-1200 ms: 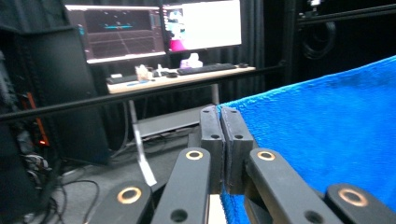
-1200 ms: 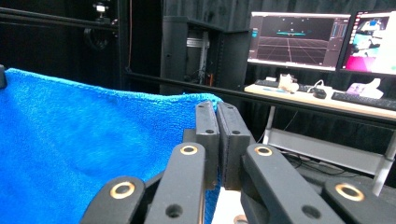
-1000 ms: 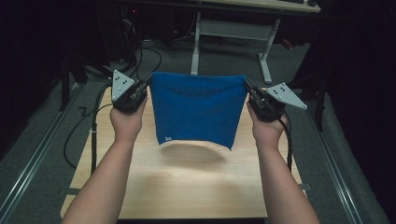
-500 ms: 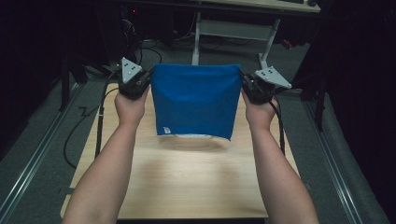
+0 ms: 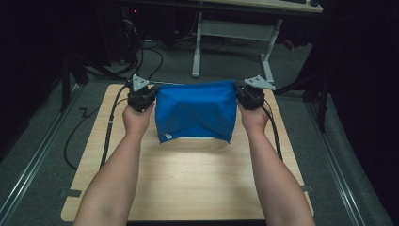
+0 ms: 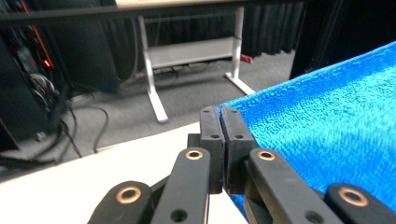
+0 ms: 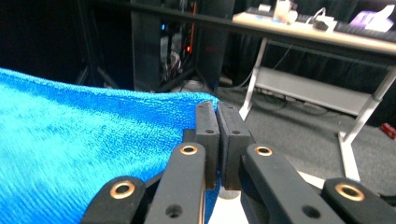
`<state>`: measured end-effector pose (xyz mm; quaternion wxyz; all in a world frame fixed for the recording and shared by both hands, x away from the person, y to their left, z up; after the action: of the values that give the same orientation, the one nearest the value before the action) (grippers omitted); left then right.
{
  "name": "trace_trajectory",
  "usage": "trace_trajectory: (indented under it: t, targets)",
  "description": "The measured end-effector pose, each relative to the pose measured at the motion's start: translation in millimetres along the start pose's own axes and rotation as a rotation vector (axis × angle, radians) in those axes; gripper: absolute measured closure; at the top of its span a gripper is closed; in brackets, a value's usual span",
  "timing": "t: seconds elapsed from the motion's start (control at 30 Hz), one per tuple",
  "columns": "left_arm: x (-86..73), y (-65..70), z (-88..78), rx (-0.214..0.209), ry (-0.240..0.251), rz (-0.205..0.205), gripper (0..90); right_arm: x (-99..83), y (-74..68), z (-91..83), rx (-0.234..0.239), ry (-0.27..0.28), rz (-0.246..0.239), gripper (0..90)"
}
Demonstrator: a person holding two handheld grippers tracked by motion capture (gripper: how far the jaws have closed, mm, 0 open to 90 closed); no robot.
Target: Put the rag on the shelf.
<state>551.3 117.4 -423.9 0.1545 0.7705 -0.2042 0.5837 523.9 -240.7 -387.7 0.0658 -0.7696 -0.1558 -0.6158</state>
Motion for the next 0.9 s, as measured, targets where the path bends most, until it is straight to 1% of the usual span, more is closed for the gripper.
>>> trace_trajectory:
  t: [0.03,0.1,0.13,0.17,0.2,0.23,0.27,0.3,0.33,0.37,0.4,0.43,0.47,0.53,0.6,0.63,0.67,0.7,0.77,0.8,0.83,0.87,0.9]
  targets:
    - [-11.2,0.9,1.7,-0.018,-0.024,-0.01,89.0,-10.1,0.2,1.9,0.006,-0.023,0.0,88.7]
    - [-21.7,2.5,3.0,-0.03,-0.046,-0.011,89.0,-18.3,1.2,3.1,0.01,-0.034,0.021,88.6]
    - [-21.7,2.5,3.0,-0.03,-0.046,-0.011,89.0,-22.8,1.3,3.8,0.014,-0.044,0.034,88.6]
    - [-30.8,4.0,4.2,-0.042,-0.06,-0.028,89.0,-26.9,1.1,4.6,0.014,-0.05,0.034,88.6]
    - [-30.8,4.0,4.2,-0.042,-0.06,-0.028,89.0,-31.2,0.4,5.2,0.015,-0.053,0.038,88.6]
    - [-38.9,5.0,6.1,-0.058,-0.089,-0.035,89.0,-35.5,-0.1,5.8,0.019,-0.062,0.039,88.6]
    - [-38.9,5.0,6.1,-0.058,-0.089,-0.035,88.9,-35.5,-0.1,5.8,0.019,-0.062,0.039,88.6]
    - [-43.9,7.0,6.9,-0.066,-0.098,-0.026,88.9,-40.0,-1.1,6.4,0.018,-0.071,0.043,88.6]
    - [-46.1,7.6,6.8,-0.068,-0.097,-0.026,88.9,-47.0,-1.7,7.5,0.022,-0.081,0.047,88.5]
    - [-51.0,7.9,6.9,-0.074,-0.101,-0.042,88.9,-55.3,-2.4,8.4,0.028,-0.094,0.055,88.5]
    - [-51.0,7.9,6.9,-0.074,-0.101,-0.042,88.9,-55.3,-2.4,8.4,0.028,-0.094,0.055,88.5]
    - [-57.1,8.6,7.3,-0.083,-0.111,-0.053,88.9,-63.1,-3.9,9.9,0.031,-0.112,0.058,88.5]
    - [-57.1,8.6,7.3,-0.083,-0.111,-0.053,88.9,-63.1,-3.9,9.9,0.031,-0.112,0.058,88.5]
    - [-64.7,11.6,8.2,-0.098,-0.127,-0.05,88.9,-71.8,-6.9,12.3,0.039,-0.136,0.062,88.5]
    - [-69.8,13.9,8.5,-0.106,-0.134,-0.05,88.9,-76.0,-9.3,13.1,0.043,-0.146,0.059,88.5]
    - [-73.1,15.1,8.8,-0.113,-0.145,-0.051,88.8,-79.2,-10.9,13.3,0.048,-0.14,0.062,88.5]
    - [-73.1,15.1,8.8,-0.113,-0.145,-0.051,88.9,-79.2,-10.9,13.3,0.048,-0.14,0.062,88.5]
    - [-77.6,16.0,8.3,-0.115,-0.15,-0.053,88.8,-82.7,-11.4,12.6,0.049,-0.142,0.072,88.4]
    - [-80.1,15.9,8.3,-0.117,-0.153,-0.058,88.8,-85.2,-11.3,12.5,0.051,-0.145,0.077,88.4]
    - [-82.8,16.0,8.2,-0.118,-0.158,-0.065,88.8,-88.0,-11.4,12.6,0.052,-0.151,0.08,88.4]
    - [-88.0,16.6,8.3,-0.122,-0.168,-0.071,88.8,-93.4,-11.9,12.6,0.052,-0.169,0.08,88.4]
    - [-88.0,16.6,8.3,-0.122,-0.168,-0.071,88.7,-93.4,-11.9,12.6,0.052,-0.169,0.08,88.4]
    - [-91.8,17.5,7.5,-0.125,-0.17,-0.071,88.7,-98.7,-11.9,12.3,0.053,-0.174,0.081,88.4]
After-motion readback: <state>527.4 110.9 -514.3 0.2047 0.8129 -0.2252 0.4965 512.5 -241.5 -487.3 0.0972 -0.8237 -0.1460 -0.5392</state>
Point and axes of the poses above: each handheld gripper's, and its own axes: z roughly forward along the jaws, x roughly out of its top, y roughly to its right, the point moved 2 cm from there along z, roughly forward along the jaws, and after that the axes turned 4 degrees about y, right-handed, at the moved point
